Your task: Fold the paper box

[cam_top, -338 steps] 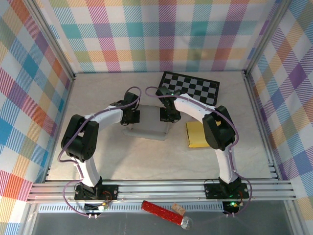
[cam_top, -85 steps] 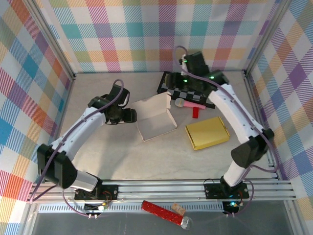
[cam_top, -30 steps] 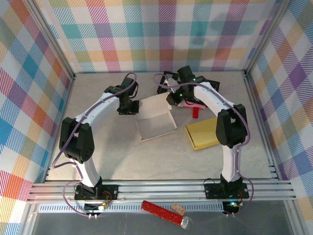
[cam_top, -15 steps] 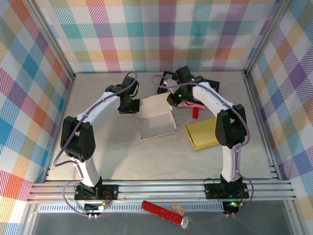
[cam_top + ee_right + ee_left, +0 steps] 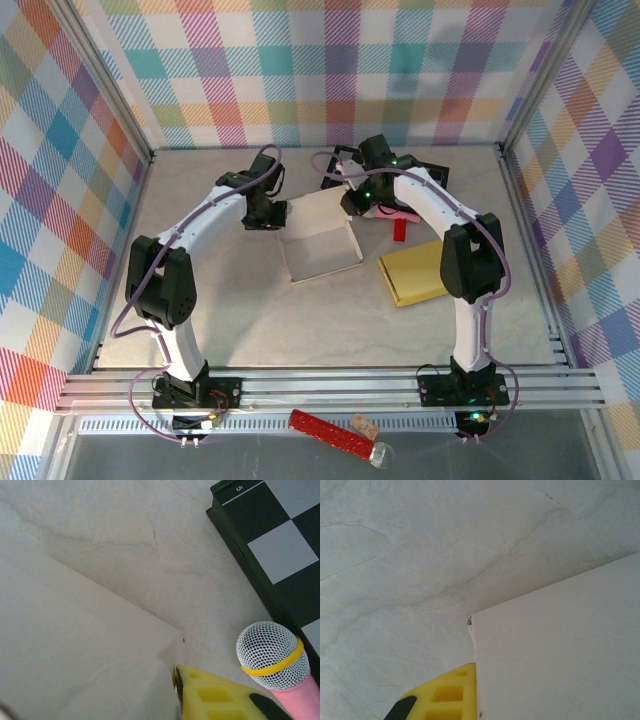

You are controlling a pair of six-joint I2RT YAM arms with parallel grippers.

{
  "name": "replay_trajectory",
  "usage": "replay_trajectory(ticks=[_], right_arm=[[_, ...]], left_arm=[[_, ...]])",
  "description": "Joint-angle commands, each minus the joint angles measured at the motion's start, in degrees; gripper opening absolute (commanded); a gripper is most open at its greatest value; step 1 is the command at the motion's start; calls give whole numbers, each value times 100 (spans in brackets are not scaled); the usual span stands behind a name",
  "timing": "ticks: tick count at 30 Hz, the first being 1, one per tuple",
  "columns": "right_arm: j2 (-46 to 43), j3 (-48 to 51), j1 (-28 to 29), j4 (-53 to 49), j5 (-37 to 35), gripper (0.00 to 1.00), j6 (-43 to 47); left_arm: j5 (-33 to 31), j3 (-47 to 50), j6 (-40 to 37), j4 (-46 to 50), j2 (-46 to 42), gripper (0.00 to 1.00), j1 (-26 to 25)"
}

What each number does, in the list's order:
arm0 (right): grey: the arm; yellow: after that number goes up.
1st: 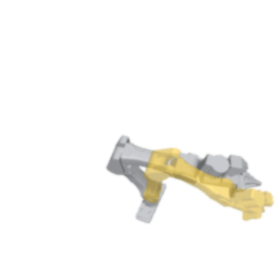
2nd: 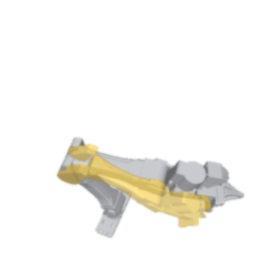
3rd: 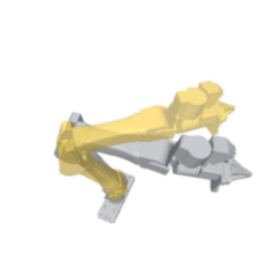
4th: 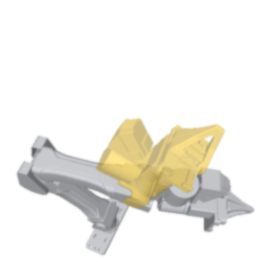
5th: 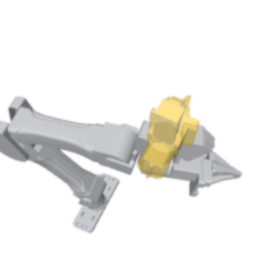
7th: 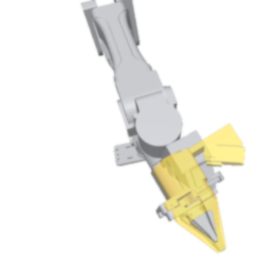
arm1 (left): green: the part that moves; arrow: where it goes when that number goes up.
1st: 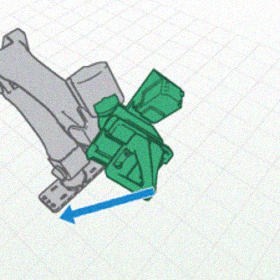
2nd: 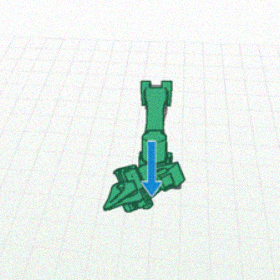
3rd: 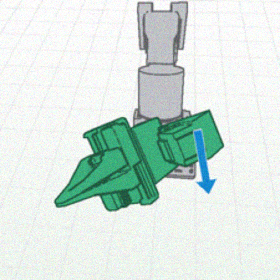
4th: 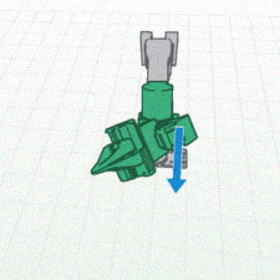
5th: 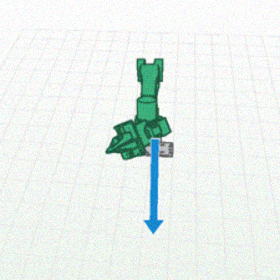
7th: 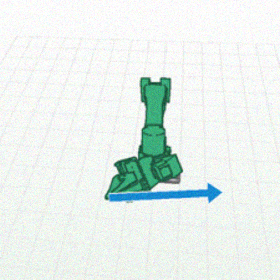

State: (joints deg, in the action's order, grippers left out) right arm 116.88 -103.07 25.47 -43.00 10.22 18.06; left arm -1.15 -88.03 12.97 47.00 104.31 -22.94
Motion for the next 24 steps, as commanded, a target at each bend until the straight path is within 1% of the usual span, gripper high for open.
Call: replay_trajectory(ticks=[1,3,9,12,14,22,24], right_arm=[[73,-372,37,-102,67,19,-79],[133,-448,38,-103,52,13,-120],[71,-390,75,-55,-69,0,-337],[12,-352,139,-27,-318,0,-561],[-57,-272,198,73,-533,0,-906],[-386,302,428,699,-1422,0,-2820],[-499,474,533,917,-1576,0,-3132]], left_arm=[[-37,-214,-123,151,61,2,26],[-53,-228,-137,169,71,1,29],[-146,-283,-84,185,79,2,42],[-142,-361,72,178,98,1,60],[-131,-427,254,147,123,1,79],[-188,-549,875,-101,274,0,161],[-173,-516,1014,-217,271,0,230]])
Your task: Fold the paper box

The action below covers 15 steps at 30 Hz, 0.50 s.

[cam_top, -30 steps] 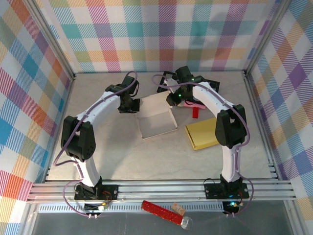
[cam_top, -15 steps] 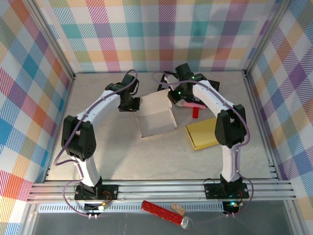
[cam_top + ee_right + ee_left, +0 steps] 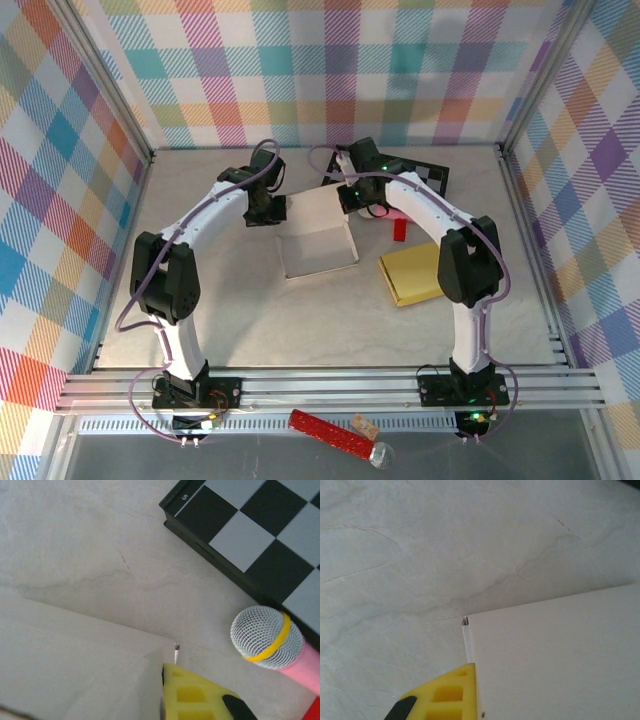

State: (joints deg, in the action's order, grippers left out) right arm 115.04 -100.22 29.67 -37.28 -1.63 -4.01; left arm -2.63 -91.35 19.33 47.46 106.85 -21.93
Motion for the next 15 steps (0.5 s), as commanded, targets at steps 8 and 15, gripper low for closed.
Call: replay_trajectory(ticks=[8,15], right_arm=[[-738,977,393,1221,-695,0,-1279],[-1202,2121,665,2547,-746,0,-1198]], left_arm=[[618,170,438,-936,-127,0,398],[642,1312,162,-1978,-716,0,399]])
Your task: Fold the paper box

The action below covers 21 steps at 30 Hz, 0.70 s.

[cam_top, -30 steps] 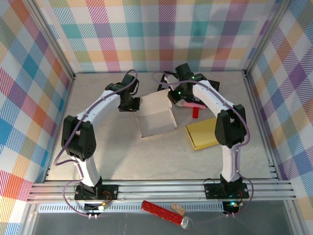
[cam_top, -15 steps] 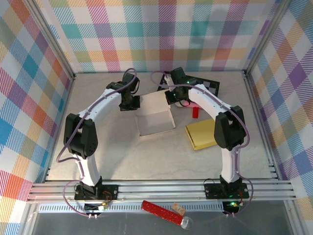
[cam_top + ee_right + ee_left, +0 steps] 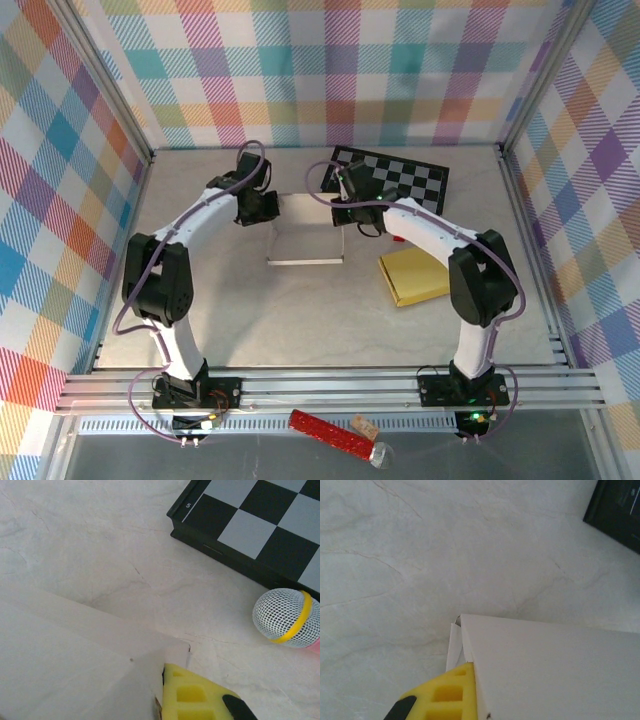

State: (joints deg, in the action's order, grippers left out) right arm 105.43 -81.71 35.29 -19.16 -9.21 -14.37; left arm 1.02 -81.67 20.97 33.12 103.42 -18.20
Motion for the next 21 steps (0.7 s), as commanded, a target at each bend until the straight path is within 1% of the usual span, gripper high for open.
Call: replay_trajectory(ticks=[1,5,10,12,15,21], right_arm=[[-282,401,126,869,7,0,-156],[-323,629,154,1022,-19,0,-331],[-337,656,231,886,-99,0,-563],[-340,606,237,745,-137,0,-760],[-266,317,274,463,-231,0,-891],[20,-149,305,22,-357,0,-1119]], left_arm=[[259,531,-24,-715,-480,0,26],[341,1056,-60,-1242,-810,0,18],[332,1231,-104,-1315,-945,0,18],[363,1133,-131,-1236,-914,0,18],[373,745,-116,-877,-740,0,18],[378,47,210,-402,-407,0,18]])
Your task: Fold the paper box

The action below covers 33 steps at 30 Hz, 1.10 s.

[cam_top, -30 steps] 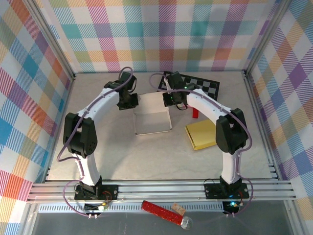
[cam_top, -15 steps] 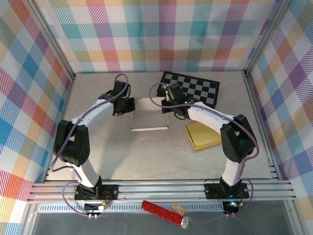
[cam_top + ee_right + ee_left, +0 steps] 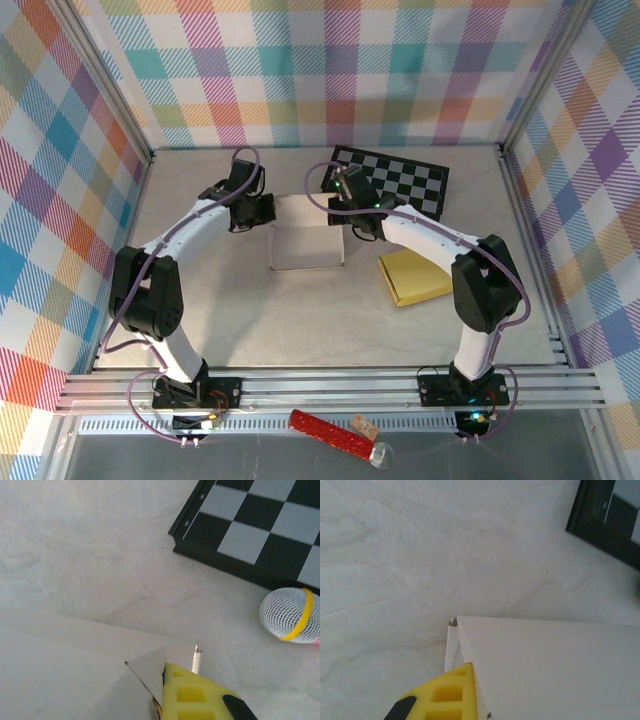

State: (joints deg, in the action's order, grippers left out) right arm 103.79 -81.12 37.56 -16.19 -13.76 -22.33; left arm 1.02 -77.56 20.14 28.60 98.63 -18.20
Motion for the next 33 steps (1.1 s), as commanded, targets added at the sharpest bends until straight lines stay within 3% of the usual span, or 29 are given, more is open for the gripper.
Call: replay_trajectory(ticks=[1,21,27,30,33], right_arm=[[194,-196,77,-255,89,0,-350],[-64,878,172,706,294,0,-395],[-102,969,197,494,269,0,-392],[-109,708,199,-203,303,10,-658],[-201,288,199,-1193,510,29,-1206]], left_arm=[[364,-430,303,90,89,0,20],[454,1091,-27,-1057,-438,0,-52],[258,1390,-121,-1182,-562,0,-187],[74,1483,-131,-1176,-623,0,-261],[-102,1537,-124,-1157,-668,0,-322]])
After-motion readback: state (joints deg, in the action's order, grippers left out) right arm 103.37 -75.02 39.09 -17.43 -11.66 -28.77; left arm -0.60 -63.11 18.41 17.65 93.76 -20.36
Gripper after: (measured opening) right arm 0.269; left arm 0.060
